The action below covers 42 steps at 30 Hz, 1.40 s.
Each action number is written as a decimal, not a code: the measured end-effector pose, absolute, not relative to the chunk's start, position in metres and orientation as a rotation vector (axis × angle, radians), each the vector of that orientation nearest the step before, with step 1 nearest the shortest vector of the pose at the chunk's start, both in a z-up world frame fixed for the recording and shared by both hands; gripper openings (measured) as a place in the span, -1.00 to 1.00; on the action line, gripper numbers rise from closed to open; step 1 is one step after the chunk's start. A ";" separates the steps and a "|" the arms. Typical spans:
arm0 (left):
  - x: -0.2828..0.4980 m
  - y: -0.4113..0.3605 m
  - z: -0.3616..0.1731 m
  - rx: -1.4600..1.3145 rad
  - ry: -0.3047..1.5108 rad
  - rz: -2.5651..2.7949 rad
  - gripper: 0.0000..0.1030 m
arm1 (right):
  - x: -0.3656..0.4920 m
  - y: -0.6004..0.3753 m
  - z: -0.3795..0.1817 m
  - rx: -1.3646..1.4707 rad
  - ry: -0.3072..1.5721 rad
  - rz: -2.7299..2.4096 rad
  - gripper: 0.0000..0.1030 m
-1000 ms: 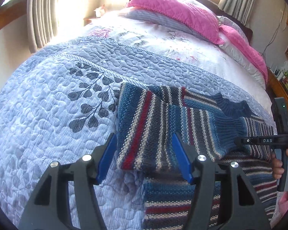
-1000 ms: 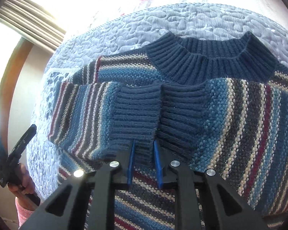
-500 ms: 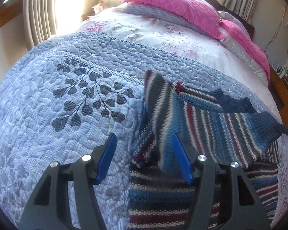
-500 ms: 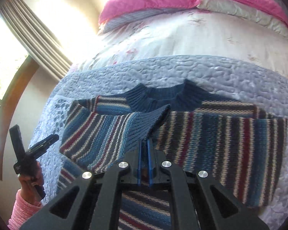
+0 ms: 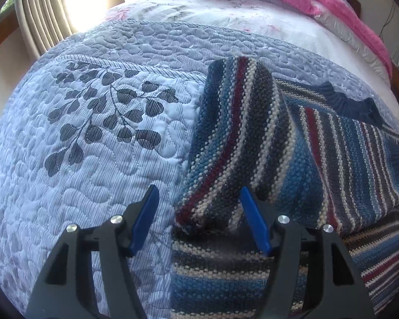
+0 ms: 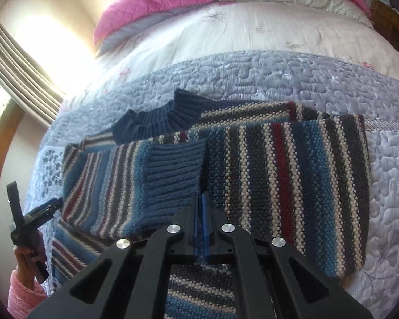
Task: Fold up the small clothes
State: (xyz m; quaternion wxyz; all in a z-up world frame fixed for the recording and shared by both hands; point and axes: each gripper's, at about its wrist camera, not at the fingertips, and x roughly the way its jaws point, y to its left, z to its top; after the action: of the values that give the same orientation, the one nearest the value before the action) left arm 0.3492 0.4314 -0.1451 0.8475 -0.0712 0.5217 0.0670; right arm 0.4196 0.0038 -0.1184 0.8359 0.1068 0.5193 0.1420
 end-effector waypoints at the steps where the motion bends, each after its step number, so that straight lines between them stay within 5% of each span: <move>1: 0.348 0.432 -0.143 -0.151 1.091 0.139 0.26 | 0.417 0.000 -0.111 0.202 1.078 0.267 -1.00; 5: 0.351 0.425 -0.140 -0.130 1.073 0.134 0.30 | 0.416 -0.015 -0.105 0.180 1.082 0.216 -1.00; 9: 0.353 0.418 -0.144 -0.144 1.080 0.128 0.30 | 0.430 -0.015 -0.122 0.234 1.145 0.291 -0.73; 12: 0.352 0.413 -0.144 -0.157 1.076 0.118 0.30 | 0.449 -0.013 -0.137 0.333 1.186 0.337 -0.31; 15: 0.352 0.412 -0.140 -0.143 1.068 0.113 0.30 | 0.470 -0.006 -0.149 0.351 1.209 0.341 -0.20; 18: 0.354 0.417 -0.135 -0.157 1.056 0.120 0.33 | 0.481 0.009 -0.161 0.371 1.233 0.402 -0.23; 21: 0.358 0.424 -0.134 -0.175 1.052 0.134 0.34 | 0.479 0.030 -0.155 0.249 1.203 0.409 -0.77; 23: 0.360 0.427 -0.136 -0.189 1.050 0.141 0.34 | 0.471 0.029 -0.142 0.240 1.152 0.432 -0.86; 28: 0.367 0.427 -0.145 -0.171 1.069 0.165 0.34 | 0.453 0.001 -0.116 0.285 1.068 0.361 -0.87; 33: 0.374 0.422 -0.167 -0.153 1.126 0.196 0.38 | 0.453 0.002 -0.154 0.212 1.174 0.297 -0.83; 42: 0.359 0.396 -0.130 -0.159 1.030 0.074 0.40 | 0.419 0.016 -0.125 0.178 1.098 0.383 -0.70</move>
State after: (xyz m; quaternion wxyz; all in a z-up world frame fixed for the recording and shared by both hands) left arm 0.3591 0.3961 -0.1300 0.8666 -0.0759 0.4919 0.0354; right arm 0.4190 0.0158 -0.1246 0.8319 0.0840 0.5181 0.1805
